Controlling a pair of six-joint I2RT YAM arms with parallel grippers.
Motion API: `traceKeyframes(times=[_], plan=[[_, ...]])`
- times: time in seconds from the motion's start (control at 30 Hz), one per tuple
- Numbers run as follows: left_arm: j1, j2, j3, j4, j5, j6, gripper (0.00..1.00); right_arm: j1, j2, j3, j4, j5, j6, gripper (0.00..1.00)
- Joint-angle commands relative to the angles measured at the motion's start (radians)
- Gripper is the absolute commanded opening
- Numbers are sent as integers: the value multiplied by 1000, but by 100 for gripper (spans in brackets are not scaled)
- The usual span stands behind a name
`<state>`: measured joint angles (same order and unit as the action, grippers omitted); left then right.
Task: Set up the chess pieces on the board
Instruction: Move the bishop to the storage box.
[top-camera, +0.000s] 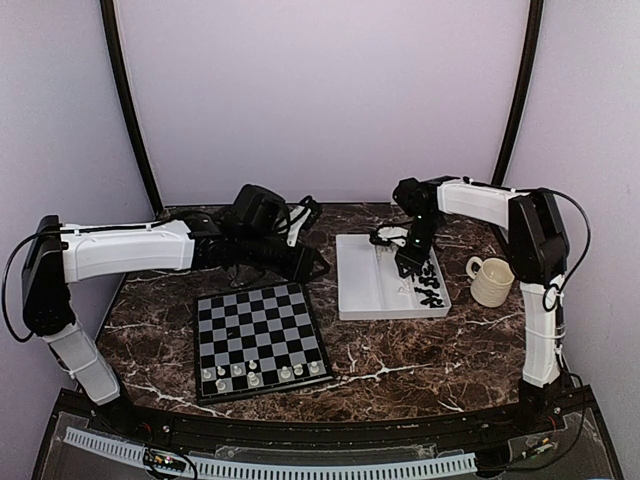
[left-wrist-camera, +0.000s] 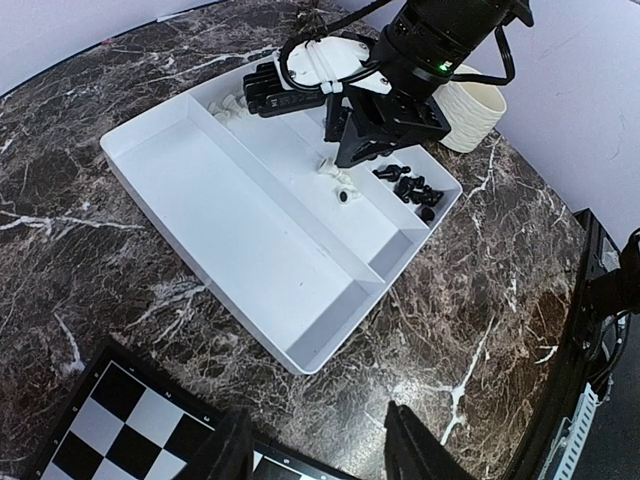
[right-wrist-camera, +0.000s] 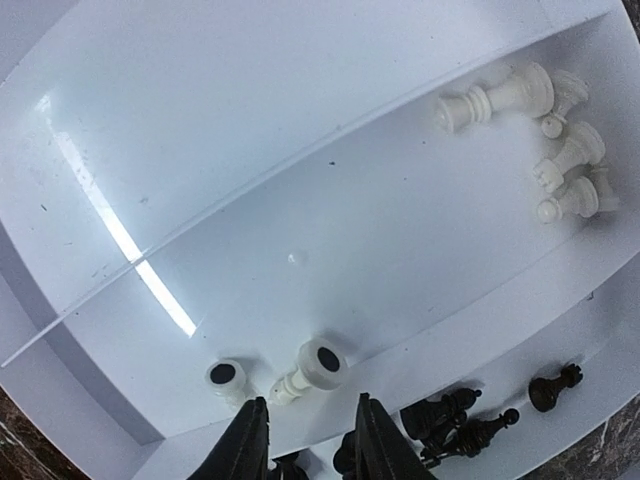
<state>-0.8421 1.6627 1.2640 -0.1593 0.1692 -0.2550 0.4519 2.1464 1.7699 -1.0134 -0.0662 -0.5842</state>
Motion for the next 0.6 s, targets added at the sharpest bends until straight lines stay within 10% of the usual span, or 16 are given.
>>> traceKeyframes(times=[0.0, 0.57], plan=[[10, 0, 29, 26, 30, 11, 47, 18, 26, 21, -29, 102, -29, 30], [15, -14, -6, 46, 46, 6, 47, 72, 61, 31, -26, 204, -35, 32]])
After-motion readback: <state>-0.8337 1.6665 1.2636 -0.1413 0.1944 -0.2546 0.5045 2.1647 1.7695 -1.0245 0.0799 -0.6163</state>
